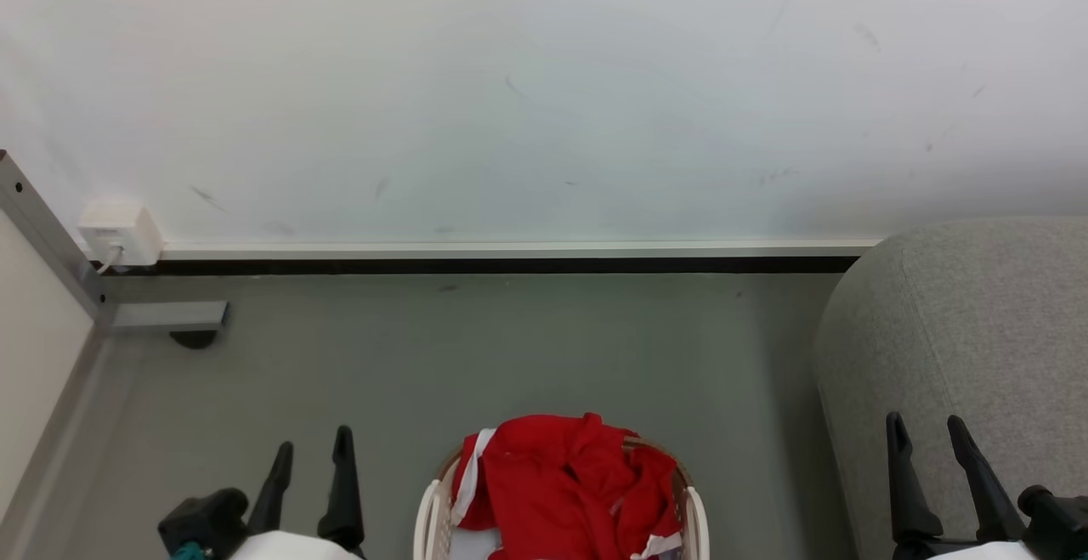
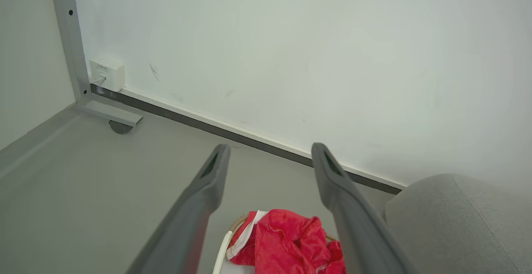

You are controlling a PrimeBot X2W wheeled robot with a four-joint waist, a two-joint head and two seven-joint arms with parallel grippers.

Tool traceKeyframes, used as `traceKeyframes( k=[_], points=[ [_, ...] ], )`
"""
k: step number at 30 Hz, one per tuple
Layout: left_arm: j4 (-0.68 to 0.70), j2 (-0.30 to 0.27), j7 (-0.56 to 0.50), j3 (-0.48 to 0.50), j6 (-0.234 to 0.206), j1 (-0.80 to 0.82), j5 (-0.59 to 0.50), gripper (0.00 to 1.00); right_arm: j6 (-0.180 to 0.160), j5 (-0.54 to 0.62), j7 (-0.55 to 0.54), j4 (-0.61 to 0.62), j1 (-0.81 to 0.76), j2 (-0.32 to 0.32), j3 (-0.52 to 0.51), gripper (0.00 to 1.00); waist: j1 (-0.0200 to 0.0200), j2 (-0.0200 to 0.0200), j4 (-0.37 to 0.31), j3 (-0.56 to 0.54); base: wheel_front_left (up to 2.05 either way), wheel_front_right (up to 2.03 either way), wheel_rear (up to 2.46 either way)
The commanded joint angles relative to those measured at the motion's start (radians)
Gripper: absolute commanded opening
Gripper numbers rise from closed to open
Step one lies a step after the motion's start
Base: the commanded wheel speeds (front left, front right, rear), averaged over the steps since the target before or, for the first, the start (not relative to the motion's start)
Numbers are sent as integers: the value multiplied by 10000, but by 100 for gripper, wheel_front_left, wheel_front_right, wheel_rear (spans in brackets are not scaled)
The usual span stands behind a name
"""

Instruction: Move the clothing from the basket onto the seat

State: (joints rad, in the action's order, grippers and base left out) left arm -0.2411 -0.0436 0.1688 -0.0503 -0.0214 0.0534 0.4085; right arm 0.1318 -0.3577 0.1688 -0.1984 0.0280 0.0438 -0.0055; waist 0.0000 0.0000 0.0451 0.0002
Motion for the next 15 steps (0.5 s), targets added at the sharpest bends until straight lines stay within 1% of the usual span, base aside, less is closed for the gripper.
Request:
traceKeyframes(
  k=[1,15],
  points=[
    [27,-89,142,-40,-72,-27,-427,100,-13,289,127,-42,-64,85,-68,100,0,0,17,-4,0,0,0],
    [-30,-138,416,-176,-194,-124,-1676,100,-16,787,418,-475,-151,86,-71,100,0,0,46,-17,0,0,0]
  ],
)
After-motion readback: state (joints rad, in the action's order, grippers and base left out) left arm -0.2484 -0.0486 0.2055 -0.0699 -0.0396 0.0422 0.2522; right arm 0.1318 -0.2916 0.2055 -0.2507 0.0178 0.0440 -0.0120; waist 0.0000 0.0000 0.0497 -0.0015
